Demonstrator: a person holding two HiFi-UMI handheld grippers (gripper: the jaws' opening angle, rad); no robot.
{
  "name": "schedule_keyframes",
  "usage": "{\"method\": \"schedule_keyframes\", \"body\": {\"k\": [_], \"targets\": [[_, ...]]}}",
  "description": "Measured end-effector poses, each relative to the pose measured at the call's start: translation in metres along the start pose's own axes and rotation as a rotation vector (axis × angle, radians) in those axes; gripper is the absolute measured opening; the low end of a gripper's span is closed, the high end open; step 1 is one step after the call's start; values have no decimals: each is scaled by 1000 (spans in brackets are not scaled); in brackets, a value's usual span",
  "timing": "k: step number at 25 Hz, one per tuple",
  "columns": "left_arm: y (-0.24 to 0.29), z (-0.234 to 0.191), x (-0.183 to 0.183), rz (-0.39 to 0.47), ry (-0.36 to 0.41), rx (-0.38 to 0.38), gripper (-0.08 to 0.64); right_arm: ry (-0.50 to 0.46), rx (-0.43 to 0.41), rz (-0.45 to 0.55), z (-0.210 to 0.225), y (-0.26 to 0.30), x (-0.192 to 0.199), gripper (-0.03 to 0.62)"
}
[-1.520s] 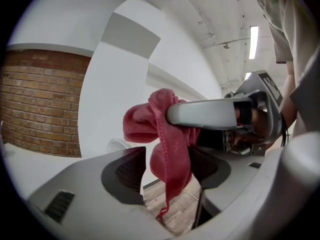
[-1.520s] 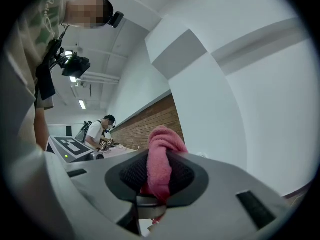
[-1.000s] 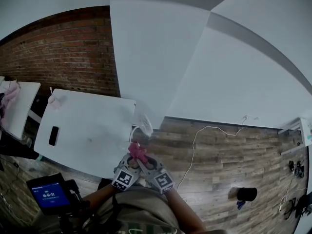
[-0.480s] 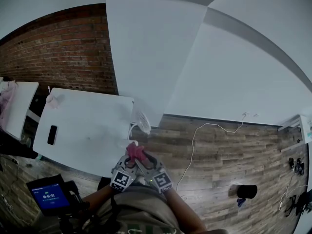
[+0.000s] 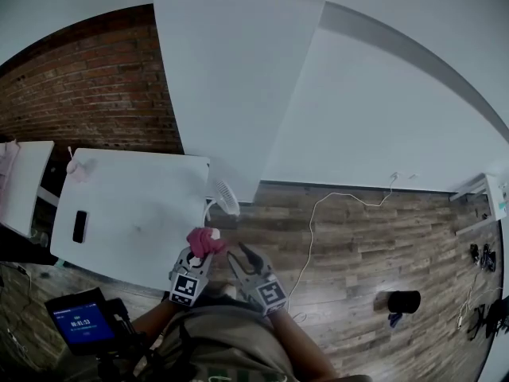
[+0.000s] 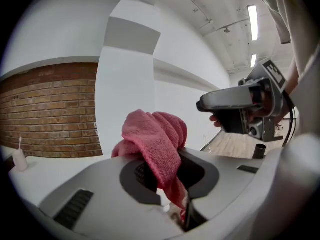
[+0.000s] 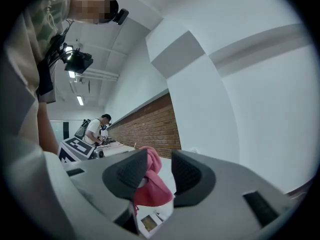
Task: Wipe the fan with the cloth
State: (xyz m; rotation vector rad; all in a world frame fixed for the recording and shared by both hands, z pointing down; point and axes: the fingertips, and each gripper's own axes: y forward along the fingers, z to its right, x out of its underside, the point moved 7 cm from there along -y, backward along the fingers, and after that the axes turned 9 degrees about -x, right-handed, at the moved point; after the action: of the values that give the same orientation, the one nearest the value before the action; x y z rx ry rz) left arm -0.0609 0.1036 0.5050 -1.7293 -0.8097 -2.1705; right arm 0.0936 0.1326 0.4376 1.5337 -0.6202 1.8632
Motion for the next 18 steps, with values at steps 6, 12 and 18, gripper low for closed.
{"method": "schedule_keyframes", "body": {"k": [6, 12, 18], "targets": [[11, -25, 15, -72, -80, -64, 75, 38, 71, 23, 9, -12, 0, 3], [35, -50, 57, -94, -62, -76, 72, 23, 102, -37, 17, -2, 21, 3], [49, -60, 69, -99, -96, -102, 72, 22, 91, -103, 15, 1, 24, 3]]}}
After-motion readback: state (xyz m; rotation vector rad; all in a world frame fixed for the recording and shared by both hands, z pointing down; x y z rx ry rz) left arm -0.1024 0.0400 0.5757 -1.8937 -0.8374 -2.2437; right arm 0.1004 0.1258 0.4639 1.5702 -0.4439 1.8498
